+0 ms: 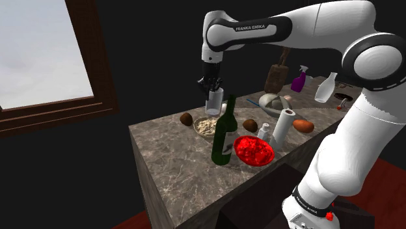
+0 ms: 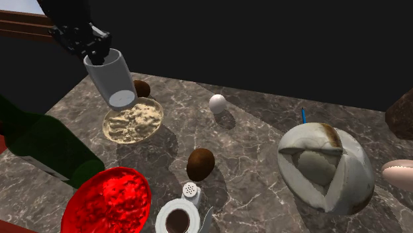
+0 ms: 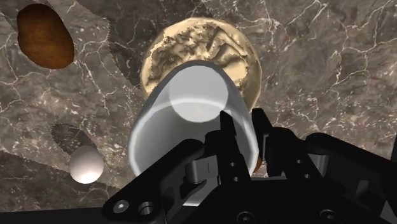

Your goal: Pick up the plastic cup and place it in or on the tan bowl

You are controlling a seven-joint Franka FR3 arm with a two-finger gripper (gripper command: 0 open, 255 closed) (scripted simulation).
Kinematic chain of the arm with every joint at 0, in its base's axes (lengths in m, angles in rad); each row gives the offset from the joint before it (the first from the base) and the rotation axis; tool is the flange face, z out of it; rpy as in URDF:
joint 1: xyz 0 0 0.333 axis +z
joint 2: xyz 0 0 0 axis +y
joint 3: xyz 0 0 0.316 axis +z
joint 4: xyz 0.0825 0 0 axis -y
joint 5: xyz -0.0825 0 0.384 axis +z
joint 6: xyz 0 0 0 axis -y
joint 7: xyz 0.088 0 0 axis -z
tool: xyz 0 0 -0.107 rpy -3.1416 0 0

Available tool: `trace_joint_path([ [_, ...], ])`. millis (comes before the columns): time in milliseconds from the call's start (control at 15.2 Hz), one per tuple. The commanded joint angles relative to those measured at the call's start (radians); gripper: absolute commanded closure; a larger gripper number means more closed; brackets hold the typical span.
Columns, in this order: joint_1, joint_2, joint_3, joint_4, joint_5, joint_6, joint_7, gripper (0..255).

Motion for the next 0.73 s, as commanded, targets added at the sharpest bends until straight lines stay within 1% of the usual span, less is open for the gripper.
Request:
trace_joint_path([
  [0, 0.0, 0.003, 0.0, -0.023, 0.0, 0.027, -0.001, 255],
  [462, 0.0, 0.012, 0.0, -0.112, 0.002, 0.125, -0.005, 255],
  [660, 0.0, 0.012, 0.0, -0.112, 0.002, 0.125, -0.005, 255],
])
